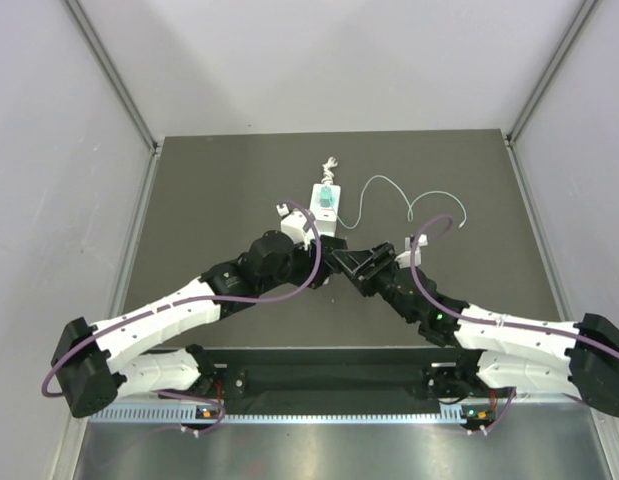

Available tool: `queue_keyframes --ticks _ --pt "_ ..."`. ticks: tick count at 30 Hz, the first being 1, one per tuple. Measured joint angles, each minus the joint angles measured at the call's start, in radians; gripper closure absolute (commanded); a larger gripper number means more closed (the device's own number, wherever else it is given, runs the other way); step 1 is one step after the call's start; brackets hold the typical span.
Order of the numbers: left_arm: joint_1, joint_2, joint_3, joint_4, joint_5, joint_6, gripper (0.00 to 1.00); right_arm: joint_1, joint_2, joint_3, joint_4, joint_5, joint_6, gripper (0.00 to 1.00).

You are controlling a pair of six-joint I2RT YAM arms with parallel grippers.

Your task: Insert the plug

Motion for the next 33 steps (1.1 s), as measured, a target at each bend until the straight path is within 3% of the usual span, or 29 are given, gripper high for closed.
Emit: queue_keyframes --ticks 13,25,33 --pt "0.002 -0.067 0.037 -0.003 0.140 -0.028 1.00 0.015 -0.170 0.000 -0.042 -0.021 -0.201 0.17" --pt "0.008 -0.070 0.073 -0.019 0.294 -0.077 1.00 0.018 -0.380 0.027 -0.233 -0.050 -0.478 0.00" --pt "0.024 -0.065 0.114 -0.003 0.465 -0.119 1.00 0.003 -0.517 0.175 -0.457 -0.158 -0.765 0.00"
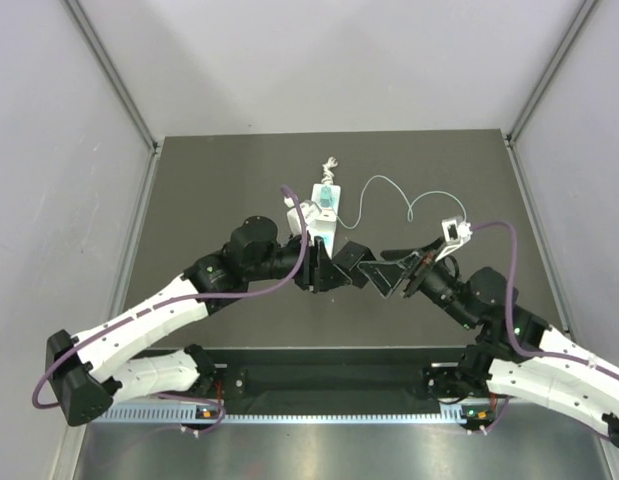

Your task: Insert the plug

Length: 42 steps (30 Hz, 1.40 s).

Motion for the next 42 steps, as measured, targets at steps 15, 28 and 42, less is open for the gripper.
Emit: queue_keyframes --ticks 15,28,42 --pt "0.066 0.056 0.015 0.050 0.389 -0.013 1.00 -0.351 0.220 0.481 -0.459 -0.522 -0.280 0.01" --pt "0.095 0.097 0.004 0.200 0.609 -0.064 1.00 -0.530 0.257 0.296 -0.294 -1.163 -0.121 0.01" --pt "0.096 0.157 0.004 0.262 0.671 -0.095 1.00 -0.532 0.249 0.156 -0.034 -1.316 0.021 0.34"
